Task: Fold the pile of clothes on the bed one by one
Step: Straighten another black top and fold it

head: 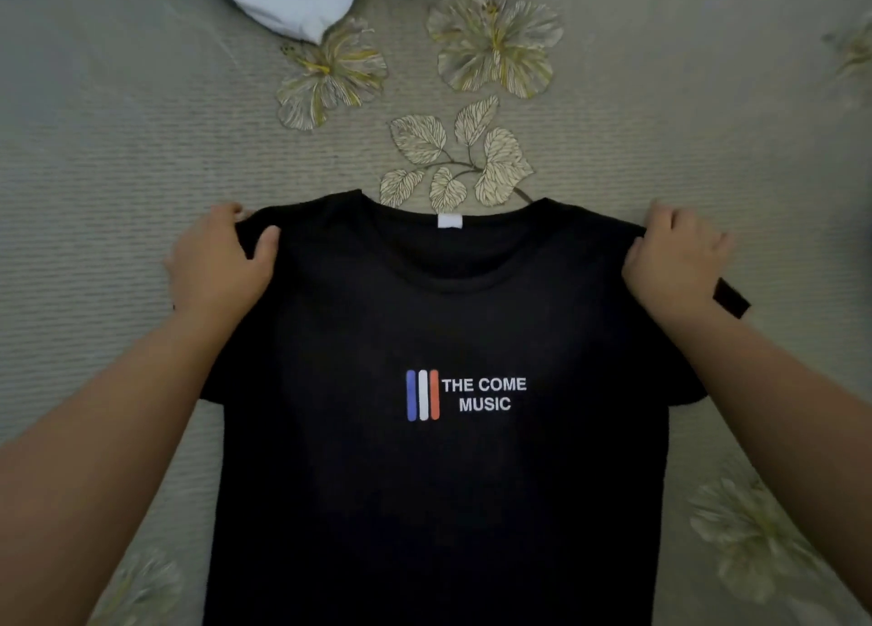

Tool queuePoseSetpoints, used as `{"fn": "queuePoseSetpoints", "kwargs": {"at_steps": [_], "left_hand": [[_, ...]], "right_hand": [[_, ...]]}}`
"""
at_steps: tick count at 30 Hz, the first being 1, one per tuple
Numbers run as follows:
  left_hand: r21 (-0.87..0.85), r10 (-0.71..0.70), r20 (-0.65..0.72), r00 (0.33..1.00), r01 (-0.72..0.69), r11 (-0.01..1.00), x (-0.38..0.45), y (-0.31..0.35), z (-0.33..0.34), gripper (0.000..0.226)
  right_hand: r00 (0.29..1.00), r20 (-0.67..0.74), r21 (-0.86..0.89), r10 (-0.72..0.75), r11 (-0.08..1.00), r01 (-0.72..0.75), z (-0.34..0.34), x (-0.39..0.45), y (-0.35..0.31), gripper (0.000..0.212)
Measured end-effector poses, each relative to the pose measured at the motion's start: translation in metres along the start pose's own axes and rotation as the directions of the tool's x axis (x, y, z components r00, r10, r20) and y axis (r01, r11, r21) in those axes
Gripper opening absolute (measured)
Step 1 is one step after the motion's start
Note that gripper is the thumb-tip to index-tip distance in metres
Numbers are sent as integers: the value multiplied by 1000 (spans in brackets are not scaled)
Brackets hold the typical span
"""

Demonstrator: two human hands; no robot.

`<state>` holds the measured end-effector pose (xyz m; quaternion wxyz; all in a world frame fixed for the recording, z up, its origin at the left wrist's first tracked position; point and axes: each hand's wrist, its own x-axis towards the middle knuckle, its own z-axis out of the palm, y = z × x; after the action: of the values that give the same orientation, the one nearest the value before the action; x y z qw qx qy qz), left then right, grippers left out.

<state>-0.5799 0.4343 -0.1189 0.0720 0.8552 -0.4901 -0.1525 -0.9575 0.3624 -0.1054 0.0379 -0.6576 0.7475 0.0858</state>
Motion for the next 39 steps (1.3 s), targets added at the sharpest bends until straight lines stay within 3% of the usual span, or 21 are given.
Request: {"fn": "queuePoseSetpoints", "kwargs": {"at_steps": [2, 4, 6, 9, 11, 12, 15, 17, 18, 19, 21, 23, 25, 27, 29, 31, 33, 36, 39], "left_hand": [[-54, -46, 96, 994, 52, 997, -2, -10, -10, 42], [-66, -111, 276, 955, 134, 989, -6, -24, -28, 48], [20, -96, 410, 907, 96, 995, -14, -39, -46, 51], [48, 15, 449, 893, -41, 998, -25, -61, -62, 24], [-136, -28, 448, 894, 98, 986, -31, -72, -71, 16], [-293, -61, 455, 888, 214, 932, -32, -77, -77, 17], [-639, -90, 516, 852, 453, 622, -36, -91, -85, 21], [-751, -118, 514, 850, 512, 418, -40, -96, -85, 23], [-772, -160, 472, 867, 494, 399, -43, -97, -82, 21], [-751, -228, 386, 894, 448, 486, -44, -96, -76, 19], [-539, -330, 158, 931, 361, 761, -45, -96, -64, 15], [-318, -345, -30, 938, 318, 893, -46, -98, -54, 12], [-335, -432, -61, 900, 389, 858, -46, -100, -46, 24], [-528, -506, 119, 854, 486, 696, -46, -104, -41, 36], [-629, -401, 317, 859, 508, 589, -53, -109, -42, 35], [-621, -274, 416, 867, 491, 612, -63, -114, -43, 41], [-651, -229, 390, 892, 443, 617, -74, -116, -41, 40], [-745, -257, 241, 936, 348, 569, -80, -102, -44, 24], [-801, -176, 109, 978, 192, 567, -78, -73, -50, 18]], "right_hand": [[995, -47, 61, -87, 994, 90, 1, -17, -15, 47], [970, -96, 123, -226, 964, 236, -1, -43, -36, 48], [924, -139, 224, -356, 898, 379, -3, -74, -64, 45], [863, -93, 355, -497, 793, 495, 2, -118, -111, 43], [813, -37, 390, -581, 741, 547, 8, -138, -139, 45], [787, 0, 400, -617, 721, 566, 12, -145, -151, 48], [716, 92, 362, -692, 693, 623, 25, -151, -179, 55], [701, 147, 290, -698, 708, 644, 34, -150, -188, 57], [709, 161, 255, -687, 723, 642, 38, -149, -190, 57], [725, 162, 225, -669, 741, 633, 42, -149, -191, 57], [763, 144, 195, -630, 774, 602, 46, -149, -191, 57], [777, 120, 180, -618, 783, 596, 49, -150, -191, 57], [776, 100, 182, -622, 779, 600, 49, -150, -192, 56], [778, 90, 194, -622, 777, 599, 49, -151, -191, 56], [779, 86, 195, -622, 777, 599, 49, -151, -192, 56], [779, 82, 195, -621, 777, 599, 49, -151, -192, 56], [778, 86, 193, -622, 777, 600, 50, -150, -192, 56], [777, 103, 191, -621, 779, 597, 50, -150, -191, 55], [776, 122, 233, -619, 778, 584, 45, -149, -190, 51]]}}
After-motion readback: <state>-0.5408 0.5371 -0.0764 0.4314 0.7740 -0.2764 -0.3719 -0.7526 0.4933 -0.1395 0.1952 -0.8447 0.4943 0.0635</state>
